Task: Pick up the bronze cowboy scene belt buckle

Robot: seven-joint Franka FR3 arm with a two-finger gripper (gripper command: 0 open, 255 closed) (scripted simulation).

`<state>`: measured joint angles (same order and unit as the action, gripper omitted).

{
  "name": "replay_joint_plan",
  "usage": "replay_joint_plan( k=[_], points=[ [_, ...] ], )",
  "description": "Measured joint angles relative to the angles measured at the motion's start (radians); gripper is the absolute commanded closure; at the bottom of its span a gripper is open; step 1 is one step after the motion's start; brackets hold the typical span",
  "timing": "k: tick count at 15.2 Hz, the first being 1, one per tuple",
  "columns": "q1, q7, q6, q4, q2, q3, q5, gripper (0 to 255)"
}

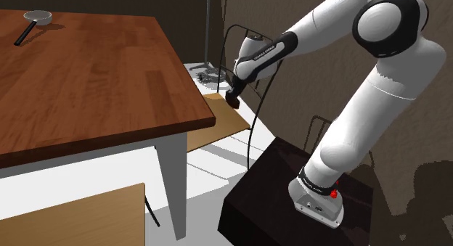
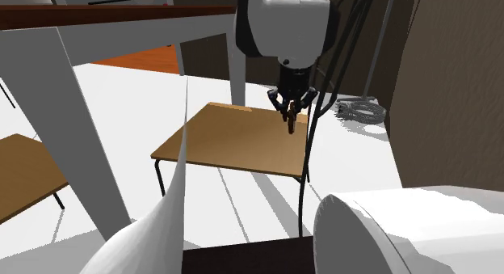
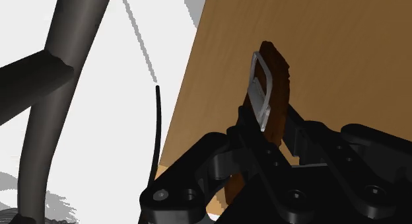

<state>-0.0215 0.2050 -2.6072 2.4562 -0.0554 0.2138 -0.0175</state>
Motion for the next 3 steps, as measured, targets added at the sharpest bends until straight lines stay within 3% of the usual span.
replay_joint_plan(
  k=[3],
  points=[
    [-0.002,-0.005,0.038,-0.015,-0.025,0.001,-0.008,255]
  ],
)
